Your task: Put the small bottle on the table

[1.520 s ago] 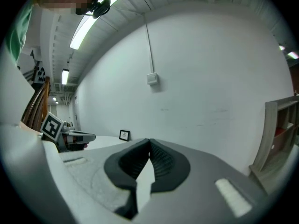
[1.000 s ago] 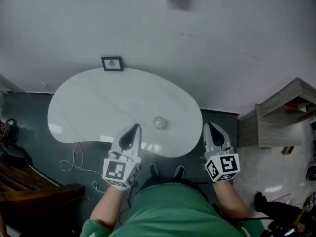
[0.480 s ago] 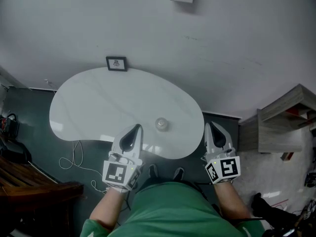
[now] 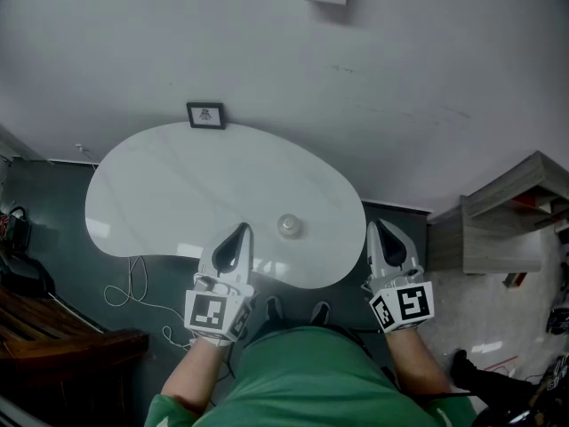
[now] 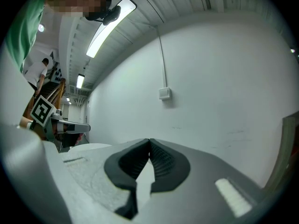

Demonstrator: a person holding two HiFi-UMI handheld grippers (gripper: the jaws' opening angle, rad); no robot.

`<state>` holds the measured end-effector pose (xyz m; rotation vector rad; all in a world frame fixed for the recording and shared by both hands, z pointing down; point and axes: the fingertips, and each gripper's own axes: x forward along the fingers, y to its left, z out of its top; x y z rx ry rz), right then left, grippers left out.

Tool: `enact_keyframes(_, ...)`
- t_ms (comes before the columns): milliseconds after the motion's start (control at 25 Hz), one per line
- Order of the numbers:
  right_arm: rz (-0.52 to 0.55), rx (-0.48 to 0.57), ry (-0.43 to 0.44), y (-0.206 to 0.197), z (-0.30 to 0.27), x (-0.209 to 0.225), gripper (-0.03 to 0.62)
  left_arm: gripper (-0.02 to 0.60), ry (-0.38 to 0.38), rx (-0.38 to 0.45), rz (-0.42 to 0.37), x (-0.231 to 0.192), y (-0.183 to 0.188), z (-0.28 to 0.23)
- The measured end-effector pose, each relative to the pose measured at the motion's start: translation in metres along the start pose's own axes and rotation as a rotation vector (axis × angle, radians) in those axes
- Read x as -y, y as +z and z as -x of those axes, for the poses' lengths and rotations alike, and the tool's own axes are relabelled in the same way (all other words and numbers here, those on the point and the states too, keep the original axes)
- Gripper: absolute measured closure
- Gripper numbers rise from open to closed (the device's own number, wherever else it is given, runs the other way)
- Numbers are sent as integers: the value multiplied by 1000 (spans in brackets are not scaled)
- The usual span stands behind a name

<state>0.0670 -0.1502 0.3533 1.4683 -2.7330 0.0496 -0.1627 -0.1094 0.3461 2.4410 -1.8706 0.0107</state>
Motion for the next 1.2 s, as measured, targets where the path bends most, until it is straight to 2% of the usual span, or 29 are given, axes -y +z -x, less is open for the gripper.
enact_keyframes(1200, 7, -12, -4, -1, -14, 0, 591, 571, -9, -23, -5, -11, -17, -15)
